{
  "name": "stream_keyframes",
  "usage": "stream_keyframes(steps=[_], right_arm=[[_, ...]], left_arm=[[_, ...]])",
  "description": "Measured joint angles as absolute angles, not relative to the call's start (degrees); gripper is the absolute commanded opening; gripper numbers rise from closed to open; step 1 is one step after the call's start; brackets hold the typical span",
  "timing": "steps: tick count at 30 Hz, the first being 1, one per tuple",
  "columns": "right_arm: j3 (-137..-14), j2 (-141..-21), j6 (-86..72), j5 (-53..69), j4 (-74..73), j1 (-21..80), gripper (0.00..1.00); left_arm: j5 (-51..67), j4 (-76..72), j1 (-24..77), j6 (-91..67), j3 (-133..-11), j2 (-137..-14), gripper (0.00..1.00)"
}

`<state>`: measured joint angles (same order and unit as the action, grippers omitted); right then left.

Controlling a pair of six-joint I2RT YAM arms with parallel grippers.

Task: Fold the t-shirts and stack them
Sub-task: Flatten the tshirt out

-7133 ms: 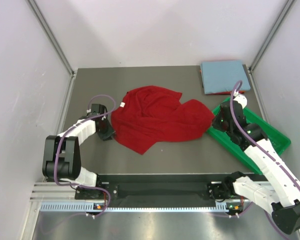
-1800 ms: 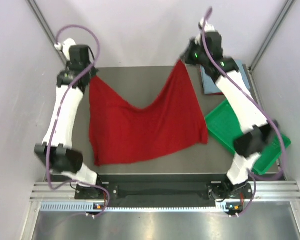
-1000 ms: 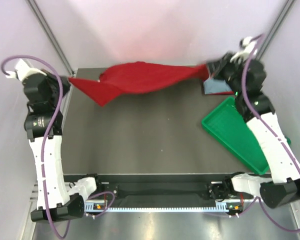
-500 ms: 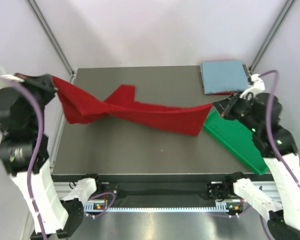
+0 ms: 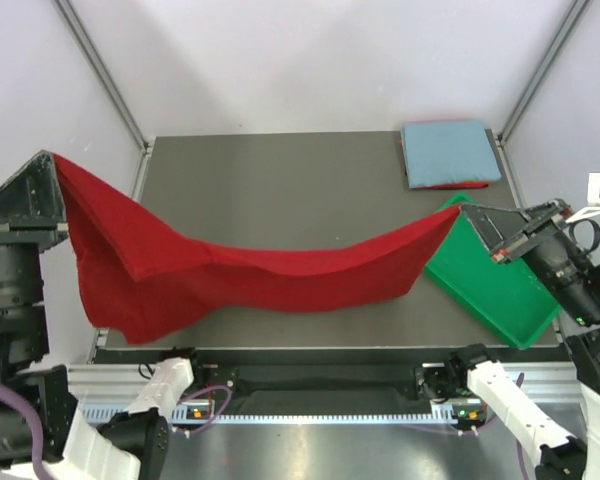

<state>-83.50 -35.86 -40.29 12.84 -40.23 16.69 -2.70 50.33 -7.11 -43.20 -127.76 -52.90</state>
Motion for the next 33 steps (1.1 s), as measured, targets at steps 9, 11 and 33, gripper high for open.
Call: stream_keyframes(steps=[9,11,33], right_arm=[[-84.84,-62.28,-38.28,12.53,-25.02,16.75,0.00],[-89.82,-72.23,-37.45,12.56,-22.72,16.75,0.00],[-106.19,-85.27,-28.01,8.95,-8.78,13.58,0.00]], left_arm=[[-1.32,43.94,-7.11,-38.61,-119.55,-68.66,0.00],[-2.00,42.44,-7.11,-36.62,-117.71,-74.96,0.00],[-11.16,18.46,-8.16,-34.79,-112.77,-75.64,0.00]])
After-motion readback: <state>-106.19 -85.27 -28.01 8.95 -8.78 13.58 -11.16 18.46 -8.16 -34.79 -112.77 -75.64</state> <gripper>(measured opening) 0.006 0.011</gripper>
